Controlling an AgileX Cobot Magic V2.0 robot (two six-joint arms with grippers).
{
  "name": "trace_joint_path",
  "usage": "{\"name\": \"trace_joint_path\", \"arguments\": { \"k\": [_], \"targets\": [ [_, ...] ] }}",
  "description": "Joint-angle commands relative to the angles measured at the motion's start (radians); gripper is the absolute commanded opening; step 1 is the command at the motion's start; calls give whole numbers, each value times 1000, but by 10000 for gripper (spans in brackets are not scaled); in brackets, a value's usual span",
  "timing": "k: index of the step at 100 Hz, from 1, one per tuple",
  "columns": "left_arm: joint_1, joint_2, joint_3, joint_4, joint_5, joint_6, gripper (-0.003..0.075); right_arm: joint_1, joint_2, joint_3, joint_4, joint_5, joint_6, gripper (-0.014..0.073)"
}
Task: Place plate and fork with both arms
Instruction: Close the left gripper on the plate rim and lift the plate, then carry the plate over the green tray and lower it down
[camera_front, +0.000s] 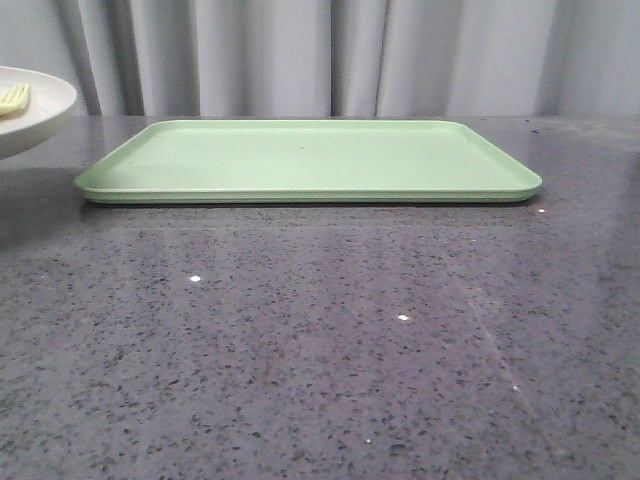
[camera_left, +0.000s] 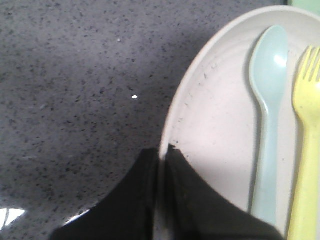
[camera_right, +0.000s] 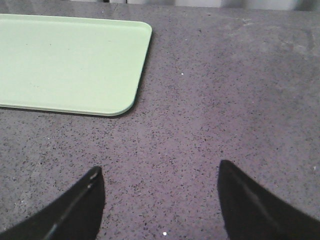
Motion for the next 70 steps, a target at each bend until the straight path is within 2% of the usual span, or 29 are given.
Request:
{"name": "trace_joint_path", "arguments": {
  "k": [1, 39, 70],
  "targets": [
    [4, -37, -37, -132, 10, 5, -20, -5, 13, -33, 2, -80, -4, 490],
    [-55, -37, -37, -294, -41, 5, -21, -5, 13, -33, 2, -80, -4, 490],
    [-279, -15, -39, -302, -246, -129, -21, -5, 13, -33, 2, -80, -4, 490]
  ]
}}
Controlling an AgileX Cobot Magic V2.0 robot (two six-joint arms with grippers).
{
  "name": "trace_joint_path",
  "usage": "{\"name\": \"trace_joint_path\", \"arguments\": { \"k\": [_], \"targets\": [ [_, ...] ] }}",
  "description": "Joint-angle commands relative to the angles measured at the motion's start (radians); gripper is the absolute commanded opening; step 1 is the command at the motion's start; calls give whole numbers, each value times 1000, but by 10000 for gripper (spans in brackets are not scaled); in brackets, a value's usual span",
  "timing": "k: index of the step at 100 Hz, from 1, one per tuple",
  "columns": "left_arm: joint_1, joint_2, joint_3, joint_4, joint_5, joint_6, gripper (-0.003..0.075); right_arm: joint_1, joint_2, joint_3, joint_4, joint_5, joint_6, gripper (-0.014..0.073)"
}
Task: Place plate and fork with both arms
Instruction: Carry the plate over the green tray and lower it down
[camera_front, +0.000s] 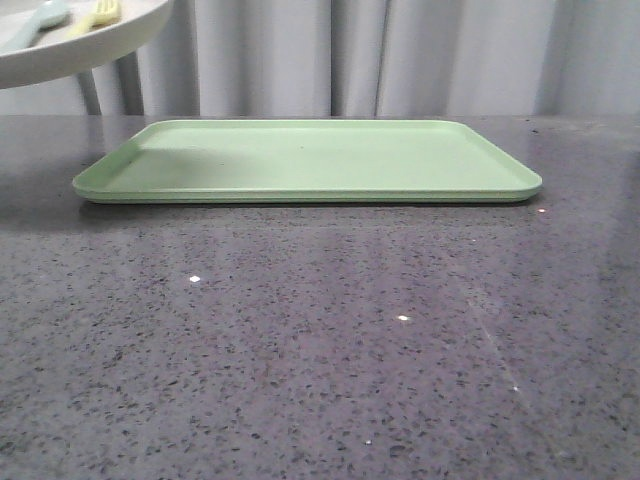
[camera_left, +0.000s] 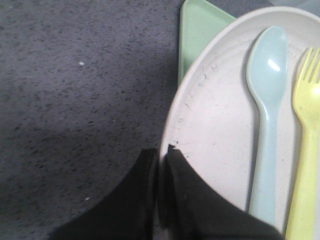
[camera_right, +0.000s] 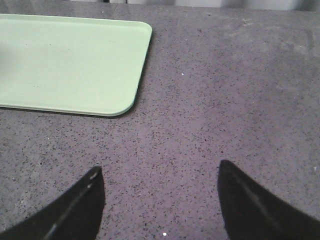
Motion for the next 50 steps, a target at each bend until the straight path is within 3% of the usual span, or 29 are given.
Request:
{"name": "trace_joint_path", "arguments": {
  "k": [1, 30, 50],
  "targets": [
    [-71, -14, -39, -81, -100, -60, -21, -5, 13, -33, 2, -80, -4, 490],
    [-276, 130, -193, -55, -150, -140, -21, -5, 13, -33, 2, -80, -4, 490],
    [-391, 248, -359, 175, -150, -332, -21, -5, 13, -33, 2, -80, -4, 490]
  ]
}}
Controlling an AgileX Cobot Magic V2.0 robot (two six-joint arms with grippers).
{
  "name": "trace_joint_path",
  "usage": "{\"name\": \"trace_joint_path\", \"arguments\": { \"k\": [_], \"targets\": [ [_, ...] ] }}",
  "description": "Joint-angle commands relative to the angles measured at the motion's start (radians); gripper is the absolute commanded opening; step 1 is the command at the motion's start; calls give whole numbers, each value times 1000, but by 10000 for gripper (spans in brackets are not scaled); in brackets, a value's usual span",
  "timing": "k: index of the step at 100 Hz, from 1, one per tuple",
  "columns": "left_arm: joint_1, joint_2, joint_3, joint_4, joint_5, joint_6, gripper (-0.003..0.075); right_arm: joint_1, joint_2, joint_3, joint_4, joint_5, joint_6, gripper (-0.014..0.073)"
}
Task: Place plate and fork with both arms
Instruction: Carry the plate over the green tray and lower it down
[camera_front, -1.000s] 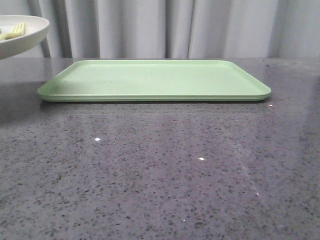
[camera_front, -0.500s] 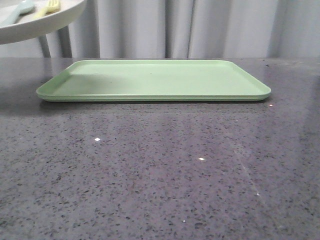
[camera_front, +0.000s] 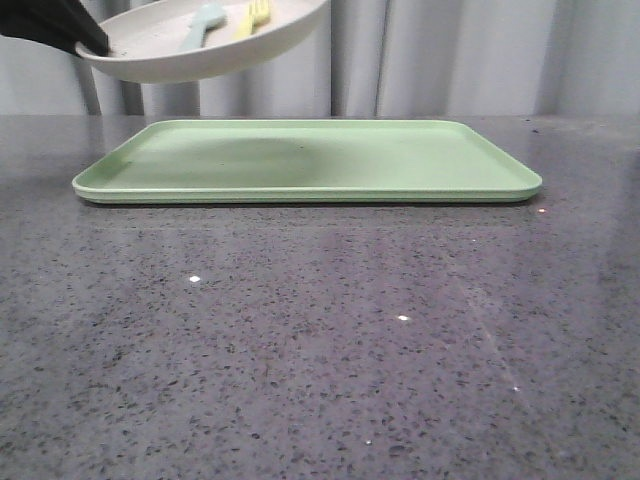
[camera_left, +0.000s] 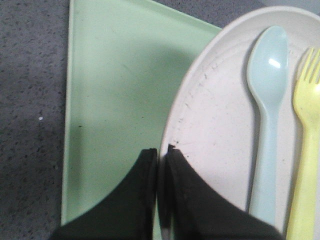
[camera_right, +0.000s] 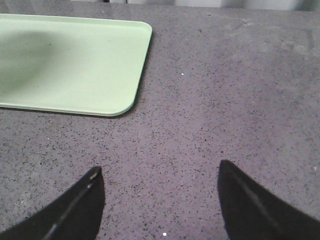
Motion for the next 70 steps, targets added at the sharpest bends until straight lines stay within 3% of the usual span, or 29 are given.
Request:
{"name": "trace_joint_path", "arguments": {
  "k": [1, 29, 70],
  "targets": [
    [-50, 6, -103, 66, -32, -107, -21, -5, 13, -33, 2, -80, -4, 490],
    [-145, 117, -231, 136, -57, -219, -21, -5, 13, -33, 2, -80, -4, 490],
    [-198, 186, -240, 180, -94, -270, -21, -5, 13, -33, 2, -80, -4, 490]
  ]
}}
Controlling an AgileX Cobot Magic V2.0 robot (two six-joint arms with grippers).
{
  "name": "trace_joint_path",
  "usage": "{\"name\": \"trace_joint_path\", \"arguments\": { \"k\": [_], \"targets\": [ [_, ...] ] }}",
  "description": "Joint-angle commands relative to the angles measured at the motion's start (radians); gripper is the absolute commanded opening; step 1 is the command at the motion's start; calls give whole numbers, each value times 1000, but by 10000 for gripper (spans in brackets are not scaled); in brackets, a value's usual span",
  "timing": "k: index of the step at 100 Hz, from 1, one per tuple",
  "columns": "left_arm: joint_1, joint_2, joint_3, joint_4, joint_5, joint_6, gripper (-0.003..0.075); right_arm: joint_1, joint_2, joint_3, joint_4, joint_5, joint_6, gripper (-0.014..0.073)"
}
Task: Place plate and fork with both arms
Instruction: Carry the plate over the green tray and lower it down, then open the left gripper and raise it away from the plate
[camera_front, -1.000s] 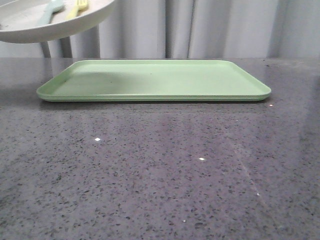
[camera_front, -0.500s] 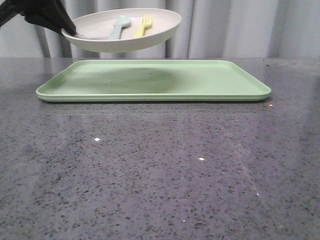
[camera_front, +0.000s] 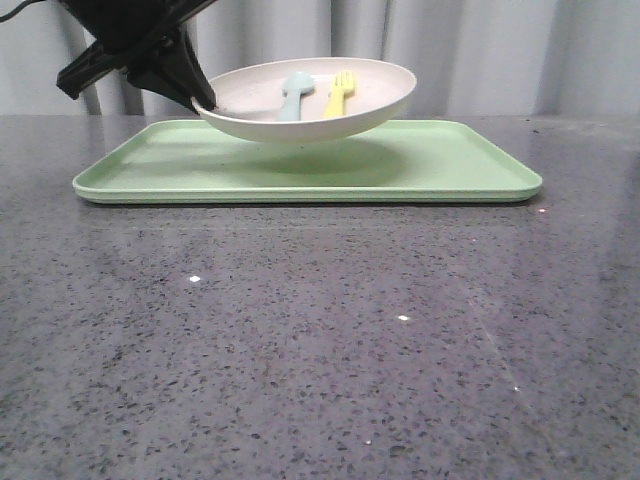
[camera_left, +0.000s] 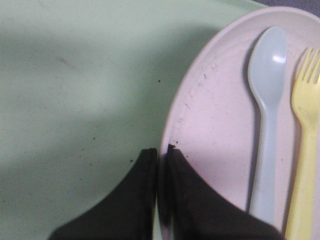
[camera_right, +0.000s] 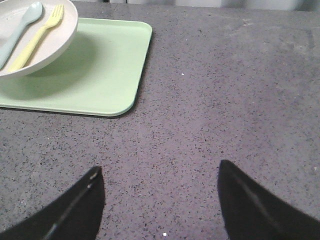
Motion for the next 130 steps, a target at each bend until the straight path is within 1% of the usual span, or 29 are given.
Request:
{"name": "trace_joint_path", "arguments": {
  "k": [1, 22, 33, 41, 130],
  "targets": [
    [-10, -45, -37, -18, -54, -38, -21, -5, 13, -33, 2, -80, -4, 490],
    [-10, -21, -37, -2, -57, -51, -21, -5, 13, -33, 2, -80, -4, 490],
    [-11, -13, -37, 45, -57, -90, -21, -5, 13, -33, 2, -80, -4, 490],
    [-11, -13, -37, 61, -57, -94, -21, -5, 13, -33, 2, -80, -4, 490],
    [-11, -13, -28, 77, -67, -116, -21, -5, 13, -33, 2, -87, -4, 490]
  ]
}}
